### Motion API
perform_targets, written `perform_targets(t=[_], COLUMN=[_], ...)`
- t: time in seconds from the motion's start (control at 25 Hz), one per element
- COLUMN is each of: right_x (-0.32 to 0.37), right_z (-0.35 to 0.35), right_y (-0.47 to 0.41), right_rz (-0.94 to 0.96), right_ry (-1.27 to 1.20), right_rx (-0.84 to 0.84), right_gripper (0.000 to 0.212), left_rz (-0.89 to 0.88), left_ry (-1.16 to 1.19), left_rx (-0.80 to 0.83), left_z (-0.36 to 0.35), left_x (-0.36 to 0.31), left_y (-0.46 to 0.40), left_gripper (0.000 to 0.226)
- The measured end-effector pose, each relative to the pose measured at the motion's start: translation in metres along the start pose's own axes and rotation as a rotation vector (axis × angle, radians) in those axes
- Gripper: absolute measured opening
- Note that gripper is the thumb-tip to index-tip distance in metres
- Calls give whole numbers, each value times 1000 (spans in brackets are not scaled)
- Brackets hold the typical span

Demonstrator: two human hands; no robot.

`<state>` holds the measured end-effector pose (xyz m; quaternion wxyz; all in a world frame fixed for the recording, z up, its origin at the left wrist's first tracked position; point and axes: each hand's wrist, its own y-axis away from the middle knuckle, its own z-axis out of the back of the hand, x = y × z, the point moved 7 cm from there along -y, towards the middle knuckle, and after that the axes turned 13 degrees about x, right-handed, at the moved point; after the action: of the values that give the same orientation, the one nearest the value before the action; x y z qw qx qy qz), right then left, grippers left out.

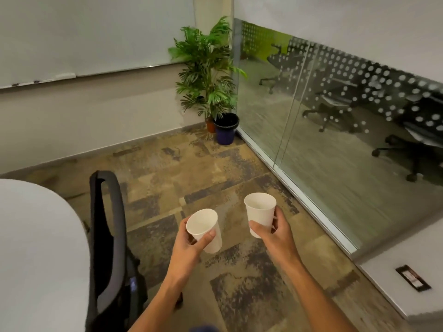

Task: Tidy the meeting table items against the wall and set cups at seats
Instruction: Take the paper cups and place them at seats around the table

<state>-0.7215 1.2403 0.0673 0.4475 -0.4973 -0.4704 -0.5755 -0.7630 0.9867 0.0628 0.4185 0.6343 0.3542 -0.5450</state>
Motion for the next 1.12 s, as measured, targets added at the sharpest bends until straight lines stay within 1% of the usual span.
perform_targets(t=[0.12, 0.2, 0.28, 0.48, 0.64, 0.84, 1.0, 1.12], right_x=[5, 4, 4, 23, 42, 47, 62, 78], right_z=[10, 7, 0, -25, -58, -118, -179, -220], right_y=[-70, -122, -179, -317, -426, -543, -641, -691], right_rz=[5, -6, -1, -6, -1, 18, 75, 79], right_ry=[12, 23, 36, 85, 115, 128, 121, 104], right_rx=[52, 92, 130, 210, 297, 487, 691, 827], right_gripper=[65, 70, 69, 71, 69, 72, 71, 78], left_rz=[-4, -21, -47, -78, -76, -77, -107, -122], left_ry=[34, 71, 93, 131, 129, 100, 47, 39], left_rx=[-111, -180, -229, -304, -395, -524, -718, -889], left_z=[10, 24, 38, 80, 130, 183, 227, 257], left_x=[-4, -4, -7, -23, -49, -63, -79, -95], left_y=[-51, -97, -147, -258, -331, -398, -447, -470], left_gripper=[66, 64, 64, 52, 61, 65, 66, 64])
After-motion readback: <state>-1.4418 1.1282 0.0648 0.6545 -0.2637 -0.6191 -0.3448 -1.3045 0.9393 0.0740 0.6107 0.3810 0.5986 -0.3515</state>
